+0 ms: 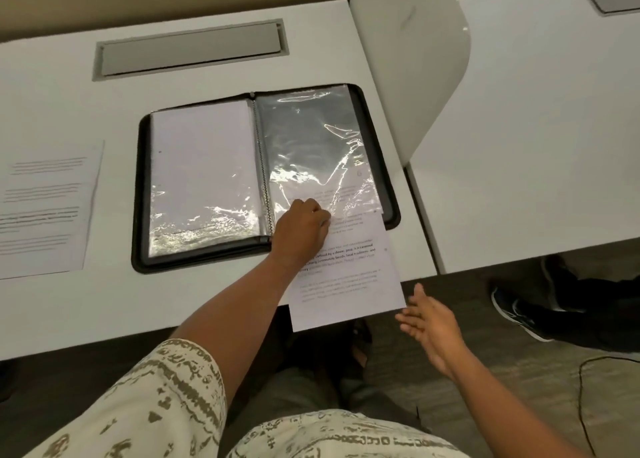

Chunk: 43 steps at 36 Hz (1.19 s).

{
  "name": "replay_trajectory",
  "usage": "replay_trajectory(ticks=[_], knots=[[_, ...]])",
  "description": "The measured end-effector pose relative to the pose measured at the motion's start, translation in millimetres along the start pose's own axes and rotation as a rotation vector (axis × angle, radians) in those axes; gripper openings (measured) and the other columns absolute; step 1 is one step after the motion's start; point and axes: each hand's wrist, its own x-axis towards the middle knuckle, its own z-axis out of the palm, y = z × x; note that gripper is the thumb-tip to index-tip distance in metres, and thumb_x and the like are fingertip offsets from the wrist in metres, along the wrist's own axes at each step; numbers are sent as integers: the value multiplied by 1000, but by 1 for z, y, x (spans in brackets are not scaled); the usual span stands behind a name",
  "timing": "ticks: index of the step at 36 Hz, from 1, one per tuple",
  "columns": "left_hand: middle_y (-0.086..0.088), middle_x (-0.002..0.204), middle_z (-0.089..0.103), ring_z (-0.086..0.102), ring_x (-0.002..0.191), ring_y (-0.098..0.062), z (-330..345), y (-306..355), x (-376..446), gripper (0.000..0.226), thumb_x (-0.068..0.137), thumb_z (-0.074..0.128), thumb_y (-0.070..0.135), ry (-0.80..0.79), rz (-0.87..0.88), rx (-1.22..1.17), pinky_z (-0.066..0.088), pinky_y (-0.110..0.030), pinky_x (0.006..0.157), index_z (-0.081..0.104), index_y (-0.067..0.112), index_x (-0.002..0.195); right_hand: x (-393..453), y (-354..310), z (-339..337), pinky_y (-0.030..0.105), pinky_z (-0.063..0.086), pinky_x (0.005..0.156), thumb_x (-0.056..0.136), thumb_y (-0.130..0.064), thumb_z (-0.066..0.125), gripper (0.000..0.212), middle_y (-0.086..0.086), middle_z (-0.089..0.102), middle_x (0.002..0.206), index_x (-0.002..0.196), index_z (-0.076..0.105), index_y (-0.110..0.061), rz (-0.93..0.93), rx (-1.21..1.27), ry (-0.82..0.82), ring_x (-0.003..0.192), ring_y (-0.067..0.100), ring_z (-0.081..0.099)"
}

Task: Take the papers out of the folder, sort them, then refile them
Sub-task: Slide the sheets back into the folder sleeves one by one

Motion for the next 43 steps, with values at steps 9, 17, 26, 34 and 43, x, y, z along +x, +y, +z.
replay_trajectory(ticks=[9,17,26,34,43], knots=[[-2,93,66,56,89,-26,-6,4,-2,19,97,60,24,15,-32,5,53,-40,59,75,14,97,-21,16,37,37,62,85,94,-19,66,39,23,71,117,125,60,3,218,200,-336,109,35,70],[-1,89,67,56,87,-24,-16,8,-5,15,96,61,21,47,-34,6,50,-36,58,75,14,97,-20,-5,53,29,62,70,96,-9,65,29,23,72,113,123,62,-1,177,218,-241,96,28,74],[-2,84,67,57,82,-23,-30,10,-6,12,94,65,18,60,-15,27,40,-28,56,75,12,94,-22,-32,84,31,62,73,94,-9,69,24,22,72,111,115,62,1,93,267,-169,95,28,75],[-2,86,68,59,84,-23,-39,9,-4,13,94,64,20,31,-2,33,47,-32,56,74,13,96,-16,-59,120,36,62,84,96,-12,67,21,18,74,104,114,64,-3,-1,230,-116,88,25,77],[3,87,63,57,81,-17,-46,0,-3,11,90,61,26,-10,-18,-18,52,-34,59,67,17,92,-7,-84,152,30,62,77,97,-11,66,13,18,74,102,107,67,-2,-88,222,-95,85,23,76]])
